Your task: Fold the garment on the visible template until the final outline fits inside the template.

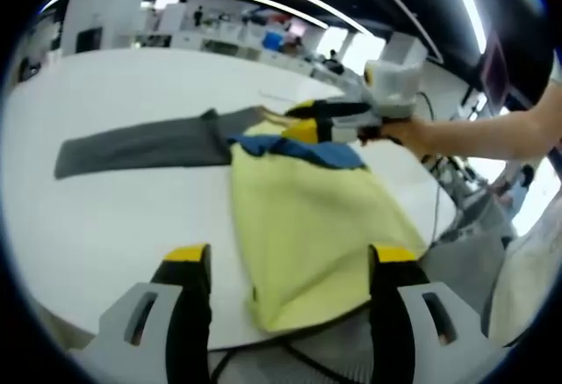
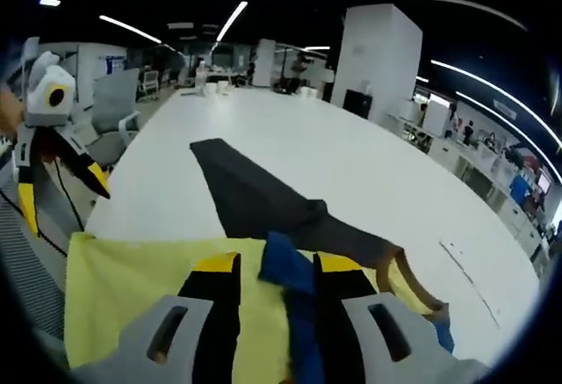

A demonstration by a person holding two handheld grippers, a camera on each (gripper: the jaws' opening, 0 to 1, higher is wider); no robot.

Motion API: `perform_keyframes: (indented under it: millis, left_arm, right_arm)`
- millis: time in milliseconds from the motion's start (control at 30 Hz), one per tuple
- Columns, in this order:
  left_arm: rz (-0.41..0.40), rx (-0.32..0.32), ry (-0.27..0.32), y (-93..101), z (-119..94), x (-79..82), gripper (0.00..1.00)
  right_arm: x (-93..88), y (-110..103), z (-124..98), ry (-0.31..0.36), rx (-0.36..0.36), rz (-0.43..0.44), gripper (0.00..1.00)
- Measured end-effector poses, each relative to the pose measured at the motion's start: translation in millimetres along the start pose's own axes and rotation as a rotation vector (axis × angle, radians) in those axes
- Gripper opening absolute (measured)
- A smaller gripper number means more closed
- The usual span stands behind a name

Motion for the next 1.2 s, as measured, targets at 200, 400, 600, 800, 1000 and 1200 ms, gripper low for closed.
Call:
perform_keyframes:
  millis: [200,400,600,800,1000,1200]
  left_arm:
    - [0.000,0.000,-0.001,0.2,0,0.0,0.69]
    - [-0.004,0.003,-0.004,-0.8,0,-0.3,0.69]
    - [-0.009,0.005,-0.015,-0.9,0,-1.8,0.69]
    - [-0.010,0.007,-0.014,-1.5,0,-2.0,0.69]
    - [-0.016,0.008,-0.013,-2.1,0,-2.2,0.69]
    - [-0.023,0.012,-0.011,-2.6,0,-2.2,0.68]
  right_arm:
    - [-11.4,2,6,-0.035,0.029,-0.009,0.33]
    - [-13.3,6,6,-0.041,0.032,-0.012,0.32]
    - [-20.1,2,14,-0.058,0.061,-0.029,0.30]
    - [-23.5,-1,19,-0.075,0.095,-0.073,0.28]
    - [-29.8,-2,27,-0.094,0.135,-0.151,0.20]
    - [-33.2,-3,32,-0.102,0.161,-0.150,0.16]
Point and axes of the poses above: the point that each gripper's makers call its tool centre point, and the gripper's own axes: z roughly forward along the fingers, y roughly to its right, x roughly out of its top, the point moved 3 cm from there along -z, roughly backward along the fingers, and after that the axes turned 11 degrees about y, right-handed, at the moved point
